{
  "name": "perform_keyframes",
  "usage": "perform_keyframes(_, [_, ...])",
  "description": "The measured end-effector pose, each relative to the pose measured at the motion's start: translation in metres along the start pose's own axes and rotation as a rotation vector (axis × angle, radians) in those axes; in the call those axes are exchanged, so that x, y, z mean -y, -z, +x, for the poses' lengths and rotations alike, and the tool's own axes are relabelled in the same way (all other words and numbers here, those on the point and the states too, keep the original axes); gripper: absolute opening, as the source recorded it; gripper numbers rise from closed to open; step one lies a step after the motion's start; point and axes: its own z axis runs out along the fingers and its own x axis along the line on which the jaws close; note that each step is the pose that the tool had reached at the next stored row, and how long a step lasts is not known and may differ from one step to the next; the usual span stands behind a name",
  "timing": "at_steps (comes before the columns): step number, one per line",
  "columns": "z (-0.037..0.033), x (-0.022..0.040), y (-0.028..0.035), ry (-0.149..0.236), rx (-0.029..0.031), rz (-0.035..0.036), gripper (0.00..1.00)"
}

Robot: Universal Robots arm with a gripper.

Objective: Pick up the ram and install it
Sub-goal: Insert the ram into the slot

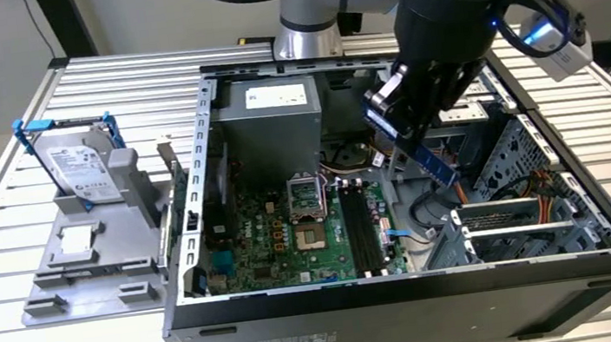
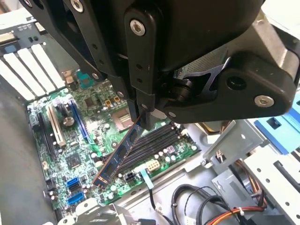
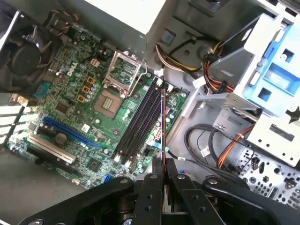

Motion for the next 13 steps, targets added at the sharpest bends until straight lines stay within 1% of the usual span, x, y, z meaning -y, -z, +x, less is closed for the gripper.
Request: perform_keyframes(13, [0.0000, 0.0000, 0.0000, -0.158, 0.0049, 0.0040, 0.00])
